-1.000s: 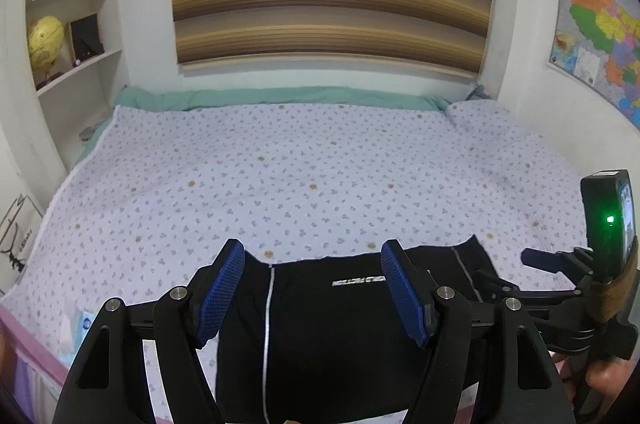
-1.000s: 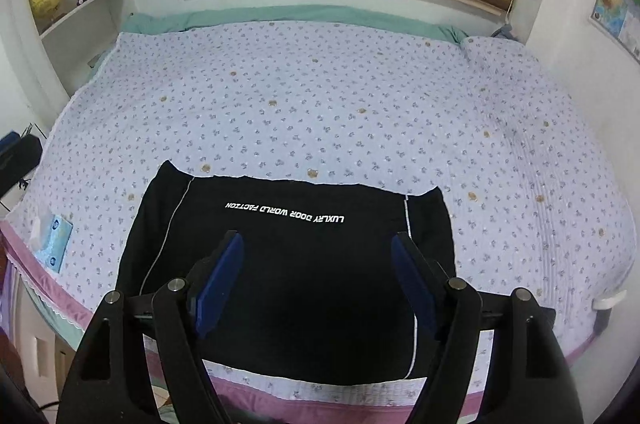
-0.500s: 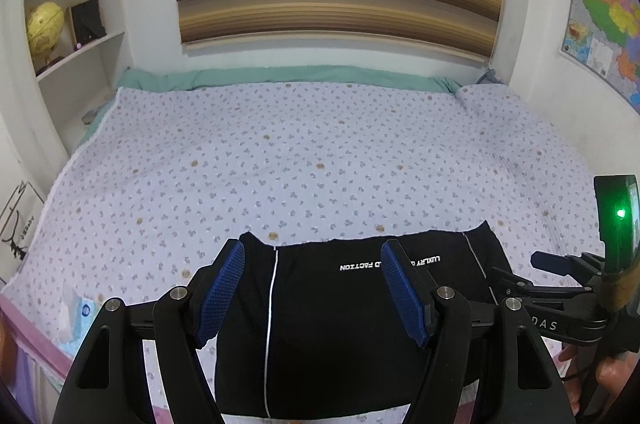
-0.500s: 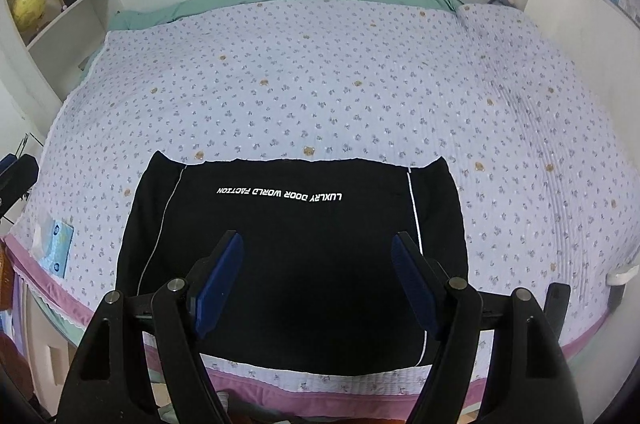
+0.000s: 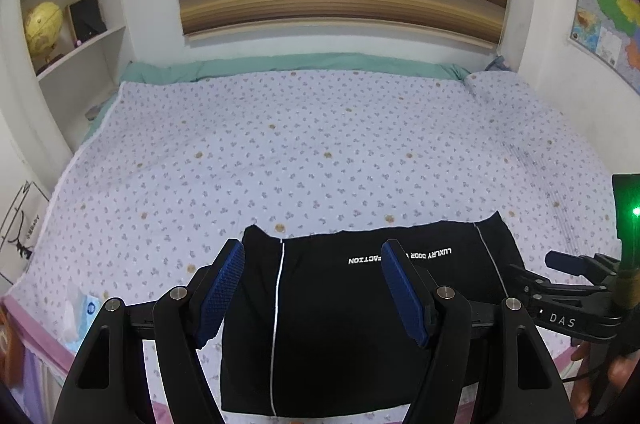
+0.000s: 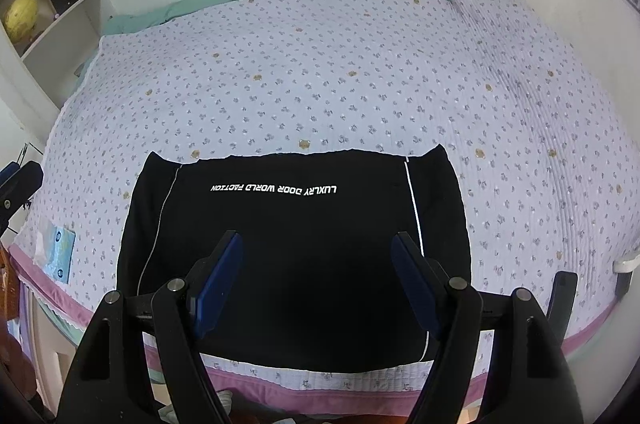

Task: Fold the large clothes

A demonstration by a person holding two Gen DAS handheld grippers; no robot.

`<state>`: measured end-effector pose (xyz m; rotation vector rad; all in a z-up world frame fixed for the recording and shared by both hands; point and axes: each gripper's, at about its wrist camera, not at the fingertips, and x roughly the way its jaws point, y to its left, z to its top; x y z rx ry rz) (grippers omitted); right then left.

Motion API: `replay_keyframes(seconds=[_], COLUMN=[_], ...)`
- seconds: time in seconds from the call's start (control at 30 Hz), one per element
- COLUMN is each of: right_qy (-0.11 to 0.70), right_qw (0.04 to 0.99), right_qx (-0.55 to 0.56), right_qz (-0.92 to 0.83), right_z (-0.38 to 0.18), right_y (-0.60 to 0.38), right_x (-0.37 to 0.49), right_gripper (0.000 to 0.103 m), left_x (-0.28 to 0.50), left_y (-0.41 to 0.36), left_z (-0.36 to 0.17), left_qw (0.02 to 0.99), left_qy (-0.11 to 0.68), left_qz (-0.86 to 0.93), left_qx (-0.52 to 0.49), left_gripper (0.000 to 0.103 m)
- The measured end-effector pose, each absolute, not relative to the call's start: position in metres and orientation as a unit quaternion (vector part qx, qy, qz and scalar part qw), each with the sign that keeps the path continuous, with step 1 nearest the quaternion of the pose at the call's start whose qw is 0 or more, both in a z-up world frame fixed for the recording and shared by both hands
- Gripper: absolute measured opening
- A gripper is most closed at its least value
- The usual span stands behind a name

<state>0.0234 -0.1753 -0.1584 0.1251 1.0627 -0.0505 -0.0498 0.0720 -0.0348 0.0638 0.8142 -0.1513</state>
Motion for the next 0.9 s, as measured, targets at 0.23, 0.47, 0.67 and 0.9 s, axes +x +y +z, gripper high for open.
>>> replay_keyframes(seconds=[0.23,0.47,0.67,0.9], right_qy=[0.518,0.519,0.523,0.519], right_qw=[0.852,0.851,0.848,0.849], right_qx=[0.073,0.084,0.085,0.097], right_qz=[-0.021,-0.022,-0.026,-0.029], right_z=[-0.169,-0.175,-0.18,-0.181], right_y=[-0.178,-0.179,-0.18,-0.18], right_x=[0.024,0.024,0.021,0.021], right_gripper=[0.078,0.078,0.078,0.079], left_x=[-0.042,-0.041,-0.037,-0.036], left_y=[0.071,0.064,0.067,0.078], left_z=[-0.042,-0.047,-0.049,-0.048], left_qw=[0.909,0.904,0.903,0.904], left_qy=[0.41,0.42,0.425,0.427], left_qz=[-0.061,-0.058,-0.048,-0.028], left_qx=[0.034,0.051,0.038,0.029], left_gripper=[0.072,0.072,0.072,0.072])
